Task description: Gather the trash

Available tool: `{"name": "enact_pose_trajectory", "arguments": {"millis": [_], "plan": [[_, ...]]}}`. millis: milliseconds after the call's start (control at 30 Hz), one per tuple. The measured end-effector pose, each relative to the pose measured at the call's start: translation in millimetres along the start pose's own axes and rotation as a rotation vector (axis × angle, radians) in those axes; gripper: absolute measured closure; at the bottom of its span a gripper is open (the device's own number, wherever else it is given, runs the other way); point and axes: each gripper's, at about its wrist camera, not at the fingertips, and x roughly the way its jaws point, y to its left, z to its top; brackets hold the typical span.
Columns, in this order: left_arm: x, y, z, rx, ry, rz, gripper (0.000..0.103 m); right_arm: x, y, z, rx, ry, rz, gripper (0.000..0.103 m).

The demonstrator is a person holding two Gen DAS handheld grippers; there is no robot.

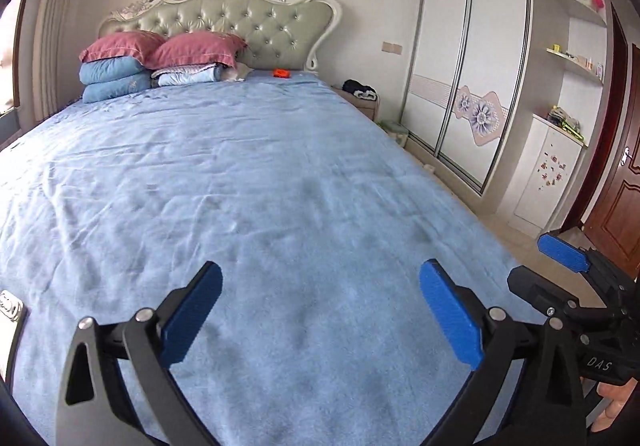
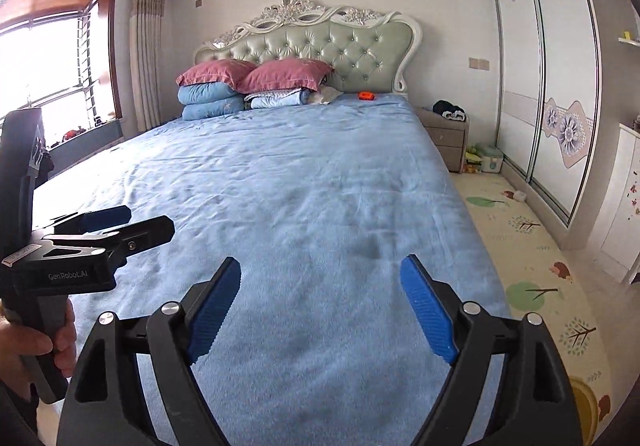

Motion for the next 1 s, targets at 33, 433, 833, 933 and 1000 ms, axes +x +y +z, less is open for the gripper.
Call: {"name": "enact_pose_trajectory", "arguments": {"millis": [33, 433, 833, 933, 1000], "plan": [[-3, 4, 1, 0.0, -0.026, 0.011, 0.004, 2, 2, 2, -0.002, -0.015, -0.001, 0.016], [-17, 17, -4, 0.021, -0.18, 0.125, 0.004, 3, 27, -1, -0.086, -0.145, -0.025, 0.008], [-15, 23, -15, -0.001, -0.181, 0.129, 0.004, -6, 17, -2, 0.027, -0.201, 0.013, 0.008], [-16, 22, -15, 0.009, -0.177, 0.136, 0.004, -7, 19, -2, 0.027, -0.206, 0.019, 0.008], [-17, 21, -16, 0.008, -0.18, 0.139, 0.004, -8, 21, -2, 0.019, -0.21, 0.016, 0.008]]}}
